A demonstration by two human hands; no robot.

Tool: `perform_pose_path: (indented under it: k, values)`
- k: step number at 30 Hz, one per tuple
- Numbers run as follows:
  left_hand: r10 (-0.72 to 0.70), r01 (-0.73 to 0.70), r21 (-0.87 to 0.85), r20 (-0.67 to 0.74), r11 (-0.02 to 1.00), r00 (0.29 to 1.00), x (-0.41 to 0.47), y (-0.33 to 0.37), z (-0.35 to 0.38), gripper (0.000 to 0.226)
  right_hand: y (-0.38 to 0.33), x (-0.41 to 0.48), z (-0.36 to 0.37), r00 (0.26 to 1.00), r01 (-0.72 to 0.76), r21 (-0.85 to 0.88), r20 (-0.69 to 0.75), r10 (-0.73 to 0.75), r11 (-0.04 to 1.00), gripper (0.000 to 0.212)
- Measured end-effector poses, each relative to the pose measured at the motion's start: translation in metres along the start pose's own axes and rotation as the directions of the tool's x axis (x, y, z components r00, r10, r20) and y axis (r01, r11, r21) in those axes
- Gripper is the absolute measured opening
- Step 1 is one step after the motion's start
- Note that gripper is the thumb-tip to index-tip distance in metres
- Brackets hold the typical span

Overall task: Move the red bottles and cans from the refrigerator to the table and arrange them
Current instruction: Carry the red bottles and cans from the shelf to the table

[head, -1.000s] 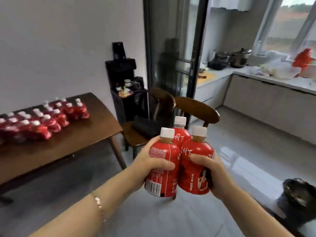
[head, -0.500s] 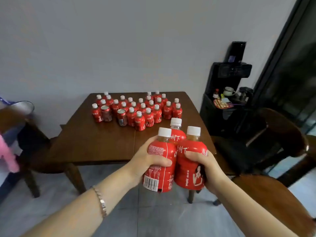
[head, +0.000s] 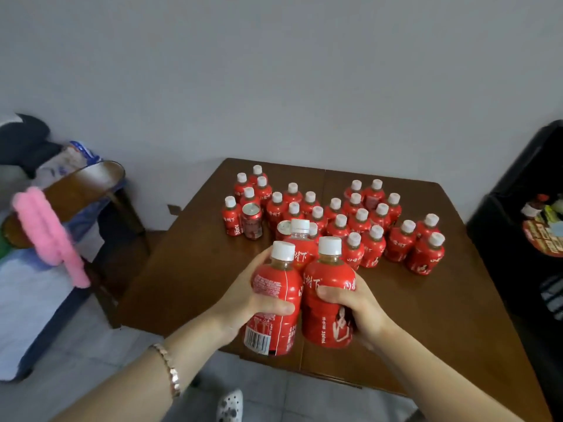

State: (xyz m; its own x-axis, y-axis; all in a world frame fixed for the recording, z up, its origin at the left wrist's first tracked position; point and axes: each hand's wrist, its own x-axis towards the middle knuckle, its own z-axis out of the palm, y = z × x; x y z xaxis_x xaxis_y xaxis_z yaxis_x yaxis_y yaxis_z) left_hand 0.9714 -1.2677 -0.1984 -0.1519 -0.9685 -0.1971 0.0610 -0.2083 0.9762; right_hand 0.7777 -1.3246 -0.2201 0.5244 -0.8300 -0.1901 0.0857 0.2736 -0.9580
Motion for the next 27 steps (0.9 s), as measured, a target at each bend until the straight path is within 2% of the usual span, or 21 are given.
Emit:
perform_pose_path:
  k: [6, 12, 19, 22, 25, 27]
  values:
    - [-0.035, 0.033, 0.029, 0.081, 0.999, 0.996, 0.069, -0.028, -0.096, 0.090, 0.038, 0.098, 0.023, 0.996, -0.085, -0.050, -0.012, 0.084, 0.995, 0.097]
    - [-0.121, 0.113, 0.051, 0.186, 0.992, 0.975, 0.146, -0.055, -0.192, 0.098, 0.078, 0.195, 0.046, 0.976, -0.192, 0.014, -0.097, 0.193, 0.981, 0.109]
    - [-0.127, 0.094, 0.148, 0.234, 0.984, 0.964, 0.198, -0.097, -0.244, 0.107, 0.106, 0.255, 0.047, 0.978, -0.177, -0.023, -0.115, 0.173, 0.984, 0.104]
    - [-0.106, 0.037, 0.244, 0.275, 0.969, 0.956, 0.219, -0.113, -0.256, 0.111, 0.122, 0.267, 0.037, 0.974, -0.191, -0.077, -0.137, 0.180, 0.978, 0.101]
    - [-0.051, -0.105, 0.432, 0.335, 0.896, 0.941, 0.228, -0.131, -0.264, 0.110, 0.138, 0.266, 0.035, 0.967, -0.224, -0.160, -0.157, 0.199, 0.961, 0.092]
    - [-0.076, -0.102, 0.453, 0.359, 0.885, 0.930, 0.224, -0.142, -0.268, 0.110, 0.152, 0.261, 0.040, 0.968, -0.216, -0.205, -0.171, 0.182, 0.955, 0.092]
